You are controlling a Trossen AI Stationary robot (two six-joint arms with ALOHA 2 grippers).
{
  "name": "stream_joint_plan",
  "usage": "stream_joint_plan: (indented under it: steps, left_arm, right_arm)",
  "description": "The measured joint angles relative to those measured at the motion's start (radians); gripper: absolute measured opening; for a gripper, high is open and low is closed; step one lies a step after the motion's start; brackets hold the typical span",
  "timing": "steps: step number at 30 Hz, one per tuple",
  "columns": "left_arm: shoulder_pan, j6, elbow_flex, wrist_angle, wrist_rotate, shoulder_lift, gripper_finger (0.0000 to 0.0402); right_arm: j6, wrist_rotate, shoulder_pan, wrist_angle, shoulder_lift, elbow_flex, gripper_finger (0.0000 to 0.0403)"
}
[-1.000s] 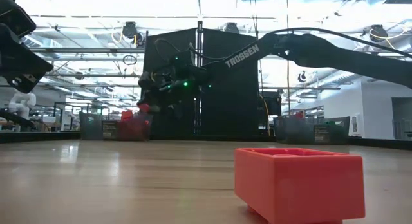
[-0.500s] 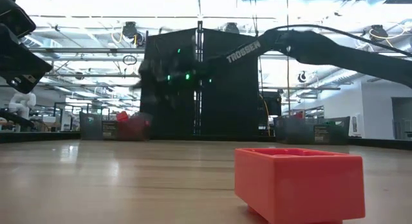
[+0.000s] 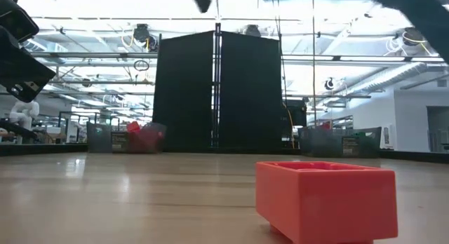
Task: Sort blocks
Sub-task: Put the orange game piece into the top left black bin
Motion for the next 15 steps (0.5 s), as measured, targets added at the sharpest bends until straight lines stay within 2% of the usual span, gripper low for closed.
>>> stream_joint_plan:
  steps: [2,4,8,12,15]
  left_arm:
    - [0.000,0.000,0.000,0.000,0.000,0.000,0.0000]
    - [0.000,0.000,0.000,0.000,0.000,0.000,0.0000]
    - [0.000,0.000,0.000,0.000,-0.001,0.000,0.0000]
    - [0.000,0.001,0.000,0.000,-0.001,0.000,0.0000]
    - [0.000,0.001,0.000,0.000,-0.001,0.000,0.0000]
  right_arm:
    - [-0.110,0.110,0.078,-0.253,-0.074,-0.002,0.0133]
    - [-0.128,0.228,0.160,-0.462,-0.149,0.003,0.0116]
    - [0.035,0.400,0.328,-0.807,-0.210,0.004,0.0090]
    - [0.233,0.530,0.499,-0.792,-0.257,-0.099,0.0073]
    - [0.400,0.692,0.628,-0.818,-0.362,-0.263,0.0063]
